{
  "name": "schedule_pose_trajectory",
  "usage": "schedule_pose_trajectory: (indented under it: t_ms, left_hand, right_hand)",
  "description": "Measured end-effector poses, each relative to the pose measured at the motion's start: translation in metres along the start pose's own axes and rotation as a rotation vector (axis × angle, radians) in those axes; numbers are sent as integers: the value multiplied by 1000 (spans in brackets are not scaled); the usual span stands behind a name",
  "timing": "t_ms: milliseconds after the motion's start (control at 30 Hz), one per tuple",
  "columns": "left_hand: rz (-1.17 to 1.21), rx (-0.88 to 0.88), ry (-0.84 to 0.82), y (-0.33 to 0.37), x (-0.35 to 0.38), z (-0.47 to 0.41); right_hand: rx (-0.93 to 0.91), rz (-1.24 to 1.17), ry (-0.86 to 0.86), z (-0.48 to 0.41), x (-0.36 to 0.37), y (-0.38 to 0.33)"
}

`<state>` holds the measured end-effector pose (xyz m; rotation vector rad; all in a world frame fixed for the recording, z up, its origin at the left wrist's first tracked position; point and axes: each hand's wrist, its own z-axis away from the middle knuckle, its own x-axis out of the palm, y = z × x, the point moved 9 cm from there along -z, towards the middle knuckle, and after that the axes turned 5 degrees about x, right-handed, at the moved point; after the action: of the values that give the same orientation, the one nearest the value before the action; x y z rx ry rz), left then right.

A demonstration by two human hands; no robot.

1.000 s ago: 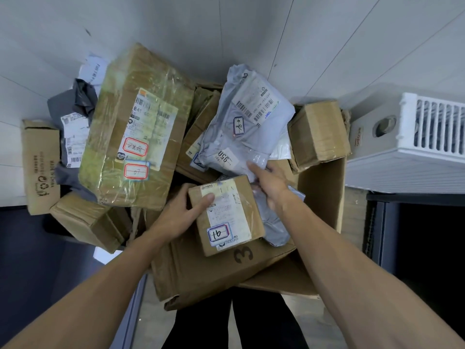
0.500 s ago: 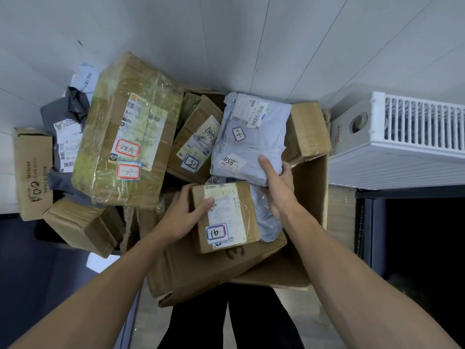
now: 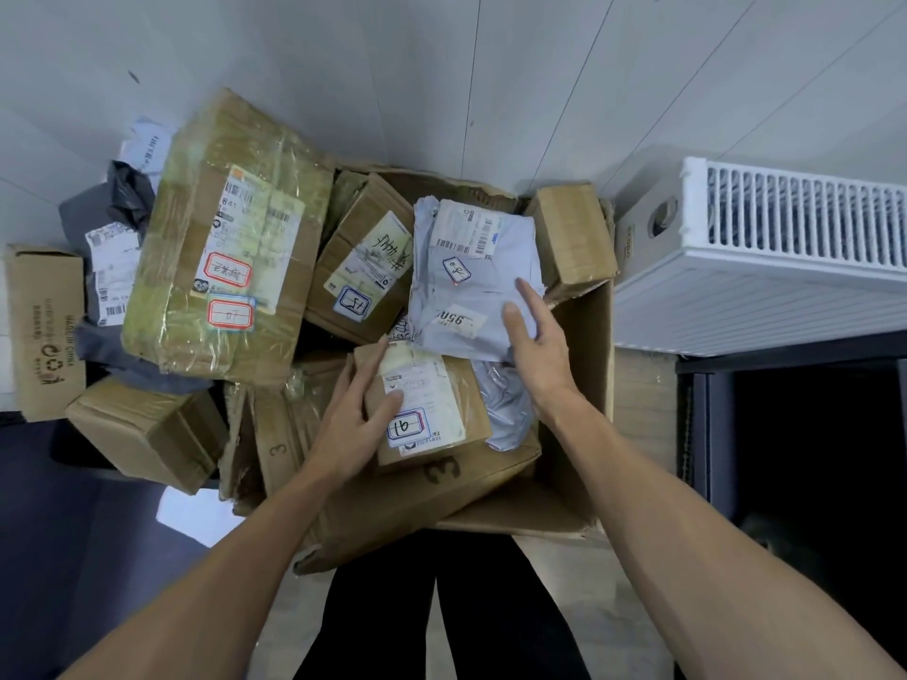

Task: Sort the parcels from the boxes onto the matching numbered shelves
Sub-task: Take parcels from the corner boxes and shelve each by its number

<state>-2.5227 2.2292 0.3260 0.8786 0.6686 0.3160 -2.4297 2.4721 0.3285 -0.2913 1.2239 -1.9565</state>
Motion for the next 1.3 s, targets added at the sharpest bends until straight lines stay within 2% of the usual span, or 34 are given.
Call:
schedule_pose_trajectory:
  t_ms: [133,233,333,467,567,700,833,967,1300]
  left_hand:
    - [172,16,16,-3,-1,6]
    - [229,-39,57,-9,-3,7]
    - [22,-8,23,-10,-1,7]
    - [-301,124,91,19,-9,4]
    - [-530,216,-72,36,0,-4]
    - [-800,239,-309,32,13,-9]
    - [-967,297,-380,36,16,-22]
    - [-1056,325,-533,35,28,-32]
    - [-1247,480,-394,53,49,-21]
  right_hand:
    - [120,-119,-66,10,4,17]
    - [144,-135,-102,10,7,20]
    - [165,-126,-113,11,9,22]
    - [155,-122,-55,13,0,22]
    - [143,-89,-36,14,-9,20]
    - [141,-88,-35,11,-19,23]
    - [141,-76,-42,10,-21,26]
    - [126,-62,-49,11,-24,29]
    - [129,-16,-51,20,-27,34]
